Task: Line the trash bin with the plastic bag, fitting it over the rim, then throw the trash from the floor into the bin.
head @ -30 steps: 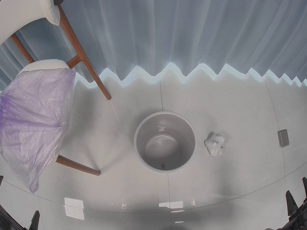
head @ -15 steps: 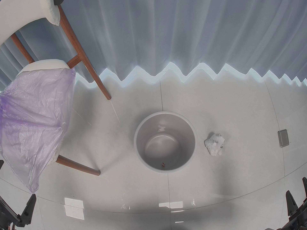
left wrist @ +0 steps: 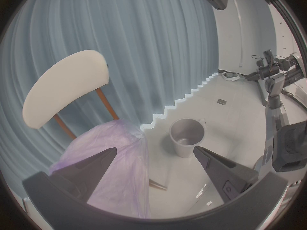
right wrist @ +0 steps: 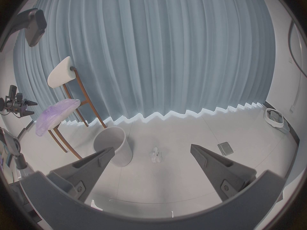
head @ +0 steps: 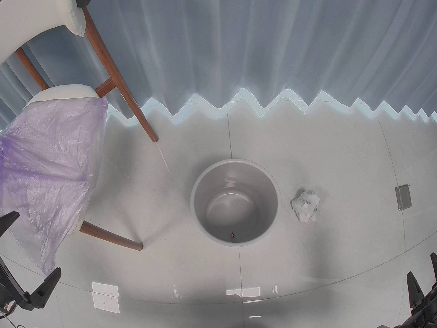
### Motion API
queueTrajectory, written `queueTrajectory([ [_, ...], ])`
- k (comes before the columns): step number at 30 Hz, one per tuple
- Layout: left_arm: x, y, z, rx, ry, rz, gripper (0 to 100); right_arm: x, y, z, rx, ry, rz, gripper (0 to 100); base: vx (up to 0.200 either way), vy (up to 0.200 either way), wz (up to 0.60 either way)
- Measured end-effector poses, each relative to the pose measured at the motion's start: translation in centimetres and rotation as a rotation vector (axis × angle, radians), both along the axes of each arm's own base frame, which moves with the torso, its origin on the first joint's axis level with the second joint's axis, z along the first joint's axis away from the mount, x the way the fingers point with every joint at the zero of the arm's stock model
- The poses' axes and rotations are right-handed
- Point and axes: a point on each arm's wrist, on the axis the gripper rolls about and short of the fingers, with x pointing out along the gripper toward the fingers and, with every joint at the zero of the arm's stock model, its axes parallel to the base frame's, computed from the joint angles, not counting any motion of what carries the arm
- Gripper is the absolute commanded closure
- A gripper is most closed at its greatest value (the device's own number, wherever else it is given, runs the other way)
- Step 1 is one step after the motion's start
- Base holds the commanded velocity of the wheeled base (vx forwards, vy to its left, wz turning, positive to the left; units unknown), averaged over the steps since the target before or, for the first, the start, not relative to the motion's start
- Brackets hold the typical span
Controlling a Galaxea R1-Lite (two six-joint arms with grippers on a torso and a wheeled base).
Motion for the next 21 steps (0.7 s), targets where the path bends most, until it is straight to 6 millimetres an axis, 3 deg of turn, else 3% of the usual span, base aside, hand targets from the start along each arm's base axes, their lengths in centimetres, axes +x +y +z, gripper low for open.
queueTrajectory([
  [10,1.7,-0.4,1.5,0.123,-0.015,-0.103,0,0.0,0.0,0.0,0.0,0.0,0.0,0,0.0,0.0,0.0],
  [21,2.7,-0.6,2.5,0.145,0.001,-0.008,0,0.0,0.0,0.0,0.0,0.0,0.0,0,0.0,0.0,0.0],
])
